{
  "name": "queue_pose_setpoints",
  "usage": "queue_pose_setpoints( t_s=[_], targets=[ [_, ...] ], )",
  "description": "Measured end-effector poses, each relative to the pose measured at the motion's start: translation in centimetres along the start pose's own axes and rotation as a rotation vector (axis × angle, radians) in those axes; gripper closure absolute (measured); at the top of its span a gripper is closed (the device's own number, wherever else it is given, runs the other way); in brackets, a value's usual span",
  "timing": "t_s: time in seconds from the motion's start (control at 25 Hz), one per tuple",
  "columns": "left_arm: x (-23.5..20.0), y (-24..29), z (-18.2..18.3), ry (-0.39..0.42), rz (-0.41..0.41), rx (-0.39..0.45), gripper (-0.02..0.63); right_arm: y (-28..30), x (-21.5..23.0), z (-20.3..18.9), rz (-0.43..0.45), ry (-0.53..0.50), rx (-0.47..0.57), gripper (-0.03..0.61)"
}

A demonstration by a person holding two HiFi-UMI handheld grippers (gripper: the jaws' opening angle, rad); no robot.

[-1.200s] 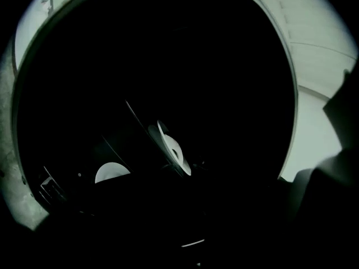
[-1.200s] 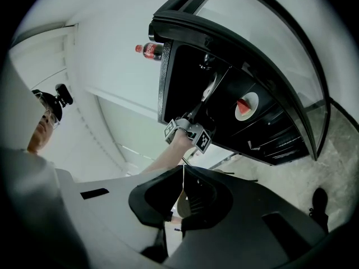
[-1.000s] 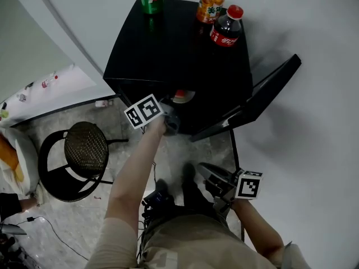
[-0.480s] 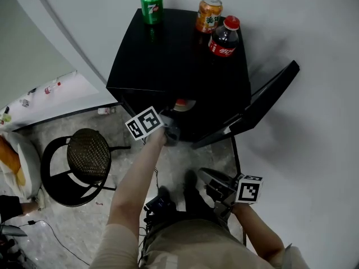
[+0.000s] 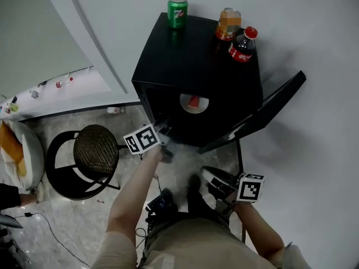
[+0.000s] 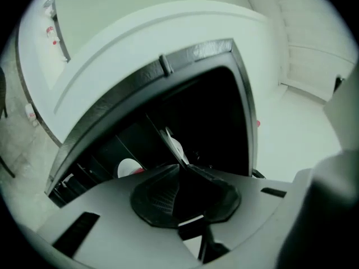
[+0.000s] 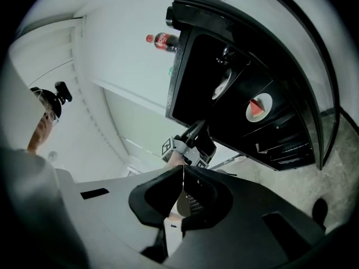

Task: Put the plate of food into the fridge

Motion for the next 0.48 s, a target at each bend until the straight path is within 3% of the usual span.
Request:
queue_pose_setpoints(
  t_s=[0.2,0.48],
  targets=[
    [-0.1,-4.1,-1.5,0.037,0.007,-0.053,0.603,1.3,-1.5,-0.8,-0.019,-0.077,-0.046,0.557],
    [2.1,-8.6,-3.4,0.235,0.047,-0.182,0.604,3.4,-3.6,-1.8,-0.051,-0.228,-0.118,0.557]
  ],
)
Point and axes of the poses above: the fingertips, and each gripper's own axes: y forward along the fingers, x to its right, z out of its top, the point moved 4 cm from there along -y, backward along the fingers, and after that the axes turned 15 degrees about -x, right-handed, at the moved point
